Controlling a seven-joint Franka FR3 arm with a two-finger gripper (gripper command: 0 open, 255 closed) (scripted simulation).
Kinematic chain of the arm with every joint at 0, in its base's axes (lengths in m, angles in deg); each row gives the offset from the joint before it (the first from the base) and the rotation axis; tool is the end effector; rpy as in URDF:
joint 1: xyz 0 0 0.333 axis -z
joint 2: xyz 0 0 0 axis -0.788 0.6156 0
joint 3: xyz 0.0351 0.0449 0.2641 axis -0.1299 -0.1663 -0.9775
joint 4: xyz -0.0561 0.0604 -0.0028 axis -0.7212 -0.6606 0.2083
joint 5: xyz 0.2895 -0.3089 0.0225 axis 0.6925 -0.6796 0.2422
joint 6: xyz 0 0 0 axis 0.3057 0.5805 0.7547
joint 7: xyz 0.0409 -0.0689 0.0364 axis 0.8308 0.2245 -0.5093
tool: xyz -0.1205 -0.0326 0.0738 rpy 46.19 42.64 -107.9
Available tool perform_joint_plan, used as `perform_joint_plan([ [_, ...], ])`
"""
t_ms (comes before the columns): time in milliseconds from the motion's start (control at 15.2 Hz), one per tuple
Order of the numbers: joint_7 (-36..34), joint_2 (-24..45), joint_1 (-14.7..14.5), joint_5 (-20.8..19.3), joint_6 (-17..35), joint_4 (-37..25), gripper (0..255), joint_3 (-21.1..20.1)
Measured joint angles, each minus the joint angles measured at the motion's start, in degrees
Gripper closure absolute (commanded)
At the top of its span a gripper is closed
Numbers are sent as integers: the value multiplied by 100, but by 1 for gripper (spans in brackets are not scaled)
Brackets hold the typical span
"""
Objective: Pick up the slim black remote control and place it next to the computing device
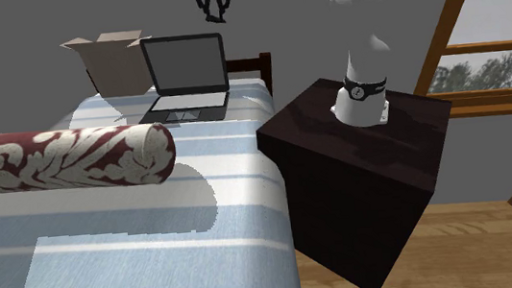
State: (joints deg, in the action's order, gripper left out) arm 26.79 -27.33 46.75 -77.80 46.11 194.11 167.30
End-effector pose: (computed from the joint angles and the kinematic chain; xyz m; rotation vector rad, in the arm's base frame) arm 0.0618 -0.5833 0.3557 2.9483 0.8526 0.0543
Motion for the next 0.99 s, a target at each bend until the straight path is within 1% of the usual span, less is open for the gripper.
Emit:
perform_joint_plan([
  [66,110,-6,-462,9,-49,-203,255,536],
  [132,155,-121,-967,-90,-113,-434,255,1084],
  [198,166,-296,-1311,-243,-234,-689,255,1444],
  [264,195,-430,-1472,-361,-295,-841,255,1640],
  [396,172,-859,-2033,-719,-484,-1327,255,2180],
  [594,265,-1437,-2627,-1131,-803,-2104,255,2730],
  [858,496,-2117,-3280,-1511,-1289,-3257,255,3246],
  [990,673,-2531,-3687,-1702,-1610,-4046,255,3513],
])
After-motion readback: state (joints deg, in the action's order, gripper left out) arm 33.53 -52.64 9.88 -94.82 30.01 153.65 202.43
